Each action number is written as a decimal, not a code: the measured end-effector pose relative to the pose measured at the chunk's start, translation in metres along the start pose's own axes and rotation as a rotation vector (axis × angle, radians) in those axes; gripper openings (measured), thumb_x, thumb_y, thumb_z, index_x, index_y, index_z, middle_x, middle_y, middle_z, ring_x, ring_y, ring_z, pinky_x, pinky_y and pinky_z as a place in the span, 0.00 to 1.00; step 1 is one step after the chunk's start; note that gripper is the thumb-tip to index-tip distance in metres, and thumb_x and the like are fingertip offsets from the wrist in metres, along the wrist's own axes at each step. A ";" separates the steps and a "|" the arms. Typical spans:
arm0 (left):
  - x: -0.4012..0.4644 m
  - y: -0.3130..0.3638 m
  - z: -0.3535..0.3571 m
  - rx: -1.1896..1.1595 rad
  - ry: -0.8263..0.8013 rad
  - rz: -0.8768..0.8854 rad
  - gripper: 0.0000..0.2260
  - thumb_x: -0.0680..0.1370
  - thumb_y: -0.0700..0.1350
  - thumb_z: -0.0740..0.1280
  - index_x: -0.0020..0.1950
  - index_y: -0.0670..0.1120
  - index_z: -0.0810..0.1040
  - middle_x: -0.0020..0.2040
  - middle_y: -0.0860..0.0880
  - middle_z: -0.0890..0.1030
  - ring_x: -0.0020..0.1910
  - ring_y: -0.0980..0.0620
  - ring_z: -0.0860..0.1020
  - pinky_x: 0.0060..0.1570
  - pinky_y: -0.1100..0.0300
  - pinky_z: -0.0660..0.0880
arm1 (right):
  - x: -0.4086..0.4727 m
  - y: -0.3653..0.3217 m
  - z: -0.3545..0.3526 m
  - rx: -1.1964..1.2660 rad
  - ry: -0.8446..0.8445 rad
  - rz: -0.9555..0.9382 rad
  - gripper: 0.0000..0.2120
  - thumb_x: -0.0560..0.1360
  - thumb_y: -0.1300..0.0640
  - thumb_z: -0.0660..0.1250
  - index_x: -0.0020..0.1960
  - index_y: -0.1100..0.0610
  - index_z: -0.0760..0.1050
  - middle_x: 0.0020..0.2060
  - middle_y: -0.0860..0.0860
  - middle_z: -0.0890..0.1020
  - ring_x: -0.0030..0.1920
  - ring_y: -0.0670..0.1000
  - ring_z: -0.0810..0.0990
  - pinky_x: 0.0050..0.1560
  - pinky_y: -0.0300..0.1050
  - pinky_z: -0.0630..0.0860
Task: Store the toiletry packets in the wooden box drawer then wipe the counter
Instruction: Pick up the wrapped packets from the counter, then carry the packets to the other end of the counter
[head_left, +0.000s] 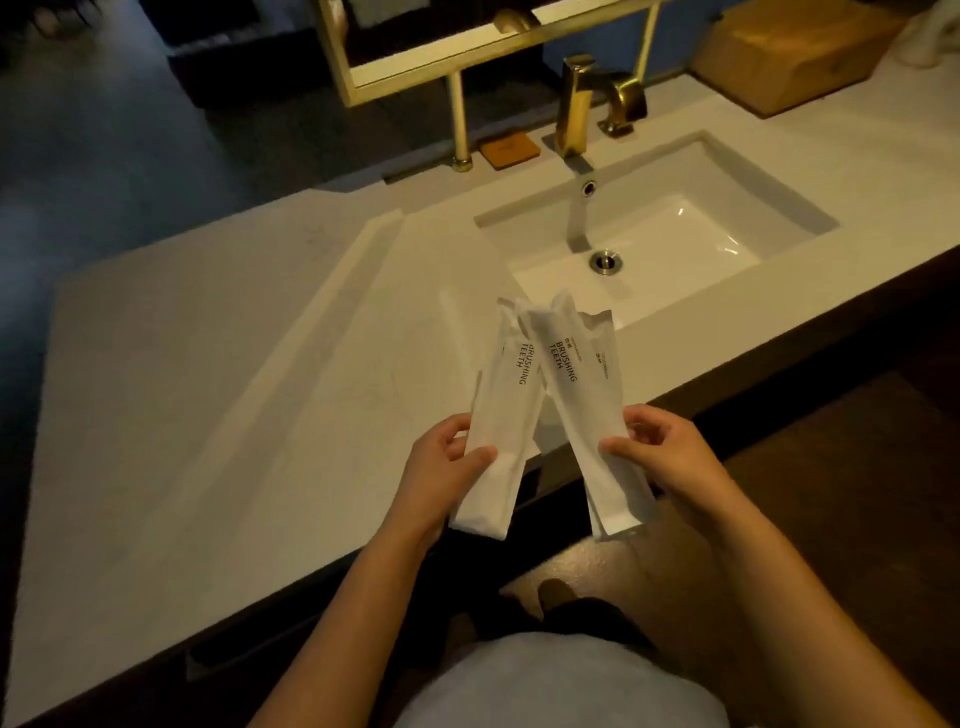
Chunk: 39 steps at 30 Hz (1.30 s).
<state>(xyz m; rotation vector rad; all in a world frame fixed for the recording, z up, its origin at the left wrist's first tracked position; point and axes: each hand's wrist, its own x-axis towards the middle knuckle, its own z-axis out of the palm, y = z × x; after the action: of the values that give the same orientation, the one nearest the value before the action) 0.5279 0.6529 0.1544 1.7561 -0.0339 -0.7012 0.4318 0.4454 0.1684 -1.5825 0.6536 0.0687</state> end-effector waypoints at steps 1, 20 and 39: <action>0.000 -0.001 0.009 0.049 -0.047 0.011 0.12 0.74 0.38 0.66 0.52 0.53 0.76 0.50 0.49 0.83 0.47 0.53 0.82 0.43 0.58 0.77 | -0.010 0.008 -0.009 0.005 0.050 0.008 0.08 0.70 0.63 0.70 0.43 0.51 0.78 0.42 0.49 0.81 0.44 0.49 0.79 0.44 0.44 0.77; -0.052 -0.109 0.153 0.823 -0.426 0.034 0.15 0.74 0.36 0.66 0.61 0.40 0.76 0.56 0.44 0.79 0.55 0.45 0.77 0.50 0.59 0.69 | -0.223 0.265 -0.120 0.205 0.608 0.629 0.16 0.72 0.63 0.68 0.59 0.64 0.72 0.52 0.57 0.75 0.51 0.56 0.73 0.54 0.52 0.72; -0.070 -0.143 0.317 1.091 -0.405 -0.033 0.16 0.74 0.37 0.67 0.61 0.40 0.76 0.59 0.40 0.79 0.57 0.42 0.76 0.52 0.54 0.70 | -0.269 0.343 -0.289 0.222 0.677 0.719 0.16 0.72 0.65 0.69 0.58 0.65 0.73 0.57 0.62 0.78 0.52 0.60 0.77 0.49 0.46 0.71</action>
<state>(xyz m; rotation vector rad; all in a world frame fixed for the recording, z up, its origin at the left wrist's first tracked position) 0.2745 0.4473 0.0152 2.5910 -0.7936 -1.1774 -0.0405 0.2815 0.0144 -1.0711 1.6809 -0.0116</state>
